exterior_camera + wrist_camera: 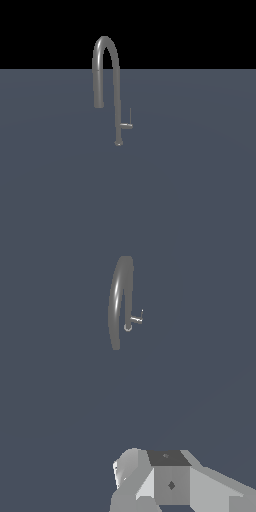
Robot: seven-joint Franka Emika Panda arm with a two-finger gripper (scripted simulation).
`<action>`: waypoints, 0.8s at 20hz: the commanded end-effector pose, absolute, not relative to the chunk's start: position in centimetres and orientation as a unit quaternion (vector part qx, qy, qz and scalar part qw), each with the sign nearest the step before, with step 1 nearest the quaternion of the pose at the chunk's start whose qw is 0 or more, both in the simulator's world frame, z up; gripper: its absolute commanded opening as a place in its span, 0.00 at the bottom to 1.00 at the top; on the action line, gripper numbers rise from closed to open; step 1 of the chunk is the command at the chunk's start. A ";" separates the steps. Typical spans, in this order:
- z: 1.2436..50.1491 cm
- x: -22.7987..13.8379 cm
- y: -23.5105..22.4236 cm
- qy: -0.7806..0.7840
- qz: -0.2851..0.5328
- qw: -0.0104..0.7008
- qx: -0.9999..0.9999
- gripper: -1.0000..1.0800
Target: Turn on the faucet by rotating a designated handle.
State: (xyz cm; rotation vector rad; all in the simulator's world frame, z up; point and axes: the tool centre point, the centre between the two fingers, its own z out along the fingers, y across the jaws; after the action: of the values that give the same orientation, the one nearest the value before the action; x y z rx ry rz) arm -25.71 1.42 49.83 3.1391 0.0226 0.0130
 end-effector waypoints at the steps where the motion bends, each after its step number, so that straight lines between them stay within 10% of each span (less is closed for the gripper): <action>1: 49.8 -25.7 1.4 0.007 0.004 0.001 1.000 0.00; 16: 49.0 -22.4 1.7 -0.038 -0.032 -0.042 0.998 0.00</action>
State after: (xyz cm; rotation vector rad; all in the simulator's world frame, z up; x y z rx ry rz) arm -23.03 1.63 49.20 3.2080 -0.0962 -0.0804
